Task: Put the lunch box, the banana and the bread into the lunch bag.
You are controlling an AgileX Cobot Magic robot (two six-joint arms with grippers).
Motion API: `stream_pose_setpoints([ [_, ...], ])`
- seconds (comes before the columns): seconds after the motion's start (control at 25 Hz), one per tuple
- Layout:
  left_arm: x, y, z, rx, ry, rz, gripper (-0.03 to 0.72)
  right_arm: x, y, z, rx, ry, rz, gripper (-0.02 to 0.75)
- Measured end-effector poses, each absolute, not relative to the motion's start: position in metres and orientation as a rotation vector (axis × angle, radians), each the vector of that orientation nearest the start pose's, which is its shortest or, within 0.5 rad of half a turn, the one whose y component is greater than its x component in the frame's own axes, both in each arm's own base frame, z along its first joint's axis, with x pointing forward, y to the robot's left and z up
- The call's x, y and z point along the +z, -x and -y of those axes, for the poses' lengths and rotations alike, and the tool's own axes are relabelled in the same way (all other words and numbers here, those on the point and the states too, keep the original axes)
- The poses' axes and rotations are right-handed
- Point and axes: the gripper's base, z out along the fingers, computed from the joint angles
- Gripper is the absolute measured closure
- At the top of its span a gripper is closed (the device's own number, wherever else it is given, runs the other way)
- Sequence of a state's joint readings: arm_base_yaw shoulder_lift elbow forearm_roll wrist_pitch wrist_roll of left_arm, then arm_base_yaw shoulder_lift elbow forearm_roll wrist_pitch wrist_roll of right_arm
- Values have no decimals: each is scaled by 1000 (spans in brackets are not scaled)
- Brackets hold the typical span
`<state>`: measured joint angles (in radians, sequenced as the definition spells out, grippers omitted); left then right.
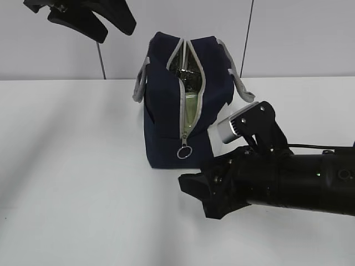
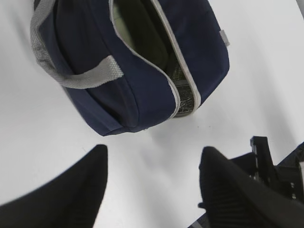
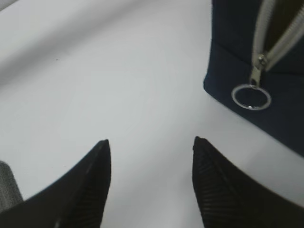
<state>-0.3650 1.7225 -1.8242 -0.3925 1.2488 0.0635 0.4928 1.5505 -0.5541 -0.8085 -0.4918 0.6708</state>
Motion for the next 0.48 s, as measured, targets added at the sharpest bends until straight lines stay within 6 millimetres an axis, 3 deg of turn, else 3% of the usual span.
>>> stream_pose_setpoints([
  [0.28, 392, -330, 161, -635, -524, -2578, 260, 150, -261, -134, 586, 743, -2044, 332],
  [0.48, 392, -330, 161, -632, -524, -2578, 260, 143, -283, -141, 574, 833, -2020, 332],
])
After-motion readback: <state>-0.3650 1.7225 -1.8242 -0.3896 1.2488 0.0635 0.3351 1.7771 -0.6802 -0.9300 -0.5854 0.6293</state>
